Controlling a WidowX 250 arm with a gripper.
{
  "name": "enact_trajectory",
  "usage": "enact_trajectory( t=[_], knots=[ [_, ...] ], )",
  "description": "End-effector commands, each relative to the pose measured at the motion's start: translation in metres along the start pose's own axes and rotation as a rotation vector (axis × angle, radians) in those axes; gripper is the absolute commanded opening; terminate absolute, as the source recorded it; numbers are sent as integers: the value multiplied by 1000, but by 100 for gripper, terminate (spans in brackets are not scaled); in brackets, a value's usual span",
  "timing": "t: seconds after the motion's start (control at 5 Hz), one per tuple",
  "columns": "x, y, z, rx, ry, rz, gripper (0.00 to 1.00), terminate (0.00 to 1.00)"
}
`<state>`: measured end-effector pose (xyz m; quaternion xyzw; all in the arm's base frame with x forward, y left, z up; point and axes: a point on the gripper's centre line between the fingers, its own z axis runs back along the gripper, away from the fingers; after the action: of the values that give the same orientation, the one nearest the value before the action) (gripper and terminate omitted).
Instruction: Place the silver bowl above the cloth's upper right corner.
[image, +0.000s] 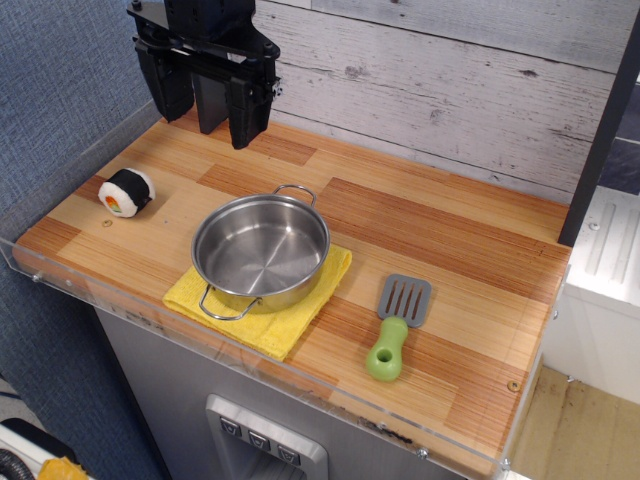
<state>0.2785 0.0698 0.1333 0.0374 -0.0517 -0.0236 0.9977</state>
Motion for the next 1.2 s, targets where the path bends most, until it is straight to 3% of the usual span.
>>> enact_trajectory(
  t=[0.0,0.4,1.0],
  knots=[
    [0,0,0,0,0,0,100,0],
    [-6,-36,-6,-58,-9,-95,100,0],
    [-15,-94,-36,-124,40,-218,100,0]
  ],
)
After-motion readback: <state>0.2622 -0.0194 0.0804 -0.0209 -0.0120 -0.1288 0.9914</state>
